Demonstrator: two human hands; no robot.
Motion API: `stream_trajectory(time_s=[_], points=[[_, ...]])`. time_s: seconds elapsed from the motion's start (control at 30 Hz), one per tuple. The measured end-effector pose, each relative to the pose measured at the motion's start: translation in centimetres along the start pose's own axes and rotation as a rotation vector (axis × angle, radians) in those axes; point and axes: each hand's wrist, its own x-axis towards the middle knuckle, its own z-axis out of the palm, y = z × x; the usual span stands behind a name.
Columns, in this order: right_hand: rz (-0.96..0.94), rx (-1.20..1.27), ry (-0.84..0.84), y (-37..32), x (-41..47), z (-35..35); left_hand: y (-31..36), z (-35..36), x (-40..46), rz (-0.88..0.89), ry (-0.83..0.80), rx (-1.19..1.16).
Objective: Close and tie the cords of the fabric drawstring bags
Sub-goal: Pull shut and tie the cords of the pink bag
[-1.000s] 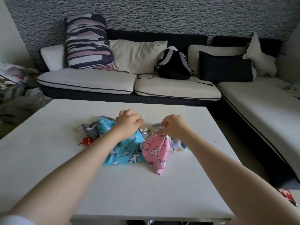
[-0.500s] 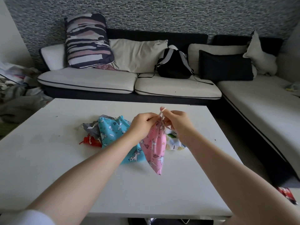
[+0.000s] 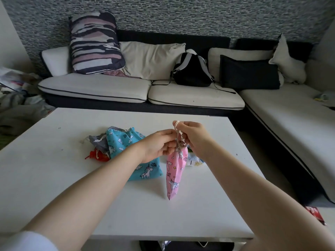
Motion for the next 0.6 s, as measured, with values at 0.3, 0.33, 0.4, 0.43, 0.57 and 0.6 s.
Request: stream_trajectory(time_s=[0.3, 0.33, 0.4, 0.43, 0.57, 0.6], points=[[0.089, 0.170, -0.007, -0.3, 0.0, -0.8, -0.4, -0.5, 0.3, -0.075, 0.116, 0.213], [0.176, 0.275, 0.033, -0.1, 0.3, -1.0, -0.5, -0.6, 0.4, -0.105, 0.180, 0.216], [0.275, 0.385, 0.093, 0.2, 0.6, -1.1, -0.7, -0.4, 0.6, -0.149, 0.271, 0.247], [0.251, 0.384, 0.105, 0.2, 0.5, -1.1, -0.6, 0.0, 0.6, -0.149, 0.291, 0.311], [-0.034, 0.205, 0.030, -1.3, -0.6, 0.0, 0.0, 1.4, 0.2, -0.059, 0.331, 0.761], [-0.113, 0.123, 0.017, -1.7, -0.8, 0.3, 0.3, 1.3, 0.1, -0.029, 0.332, 0.820]])
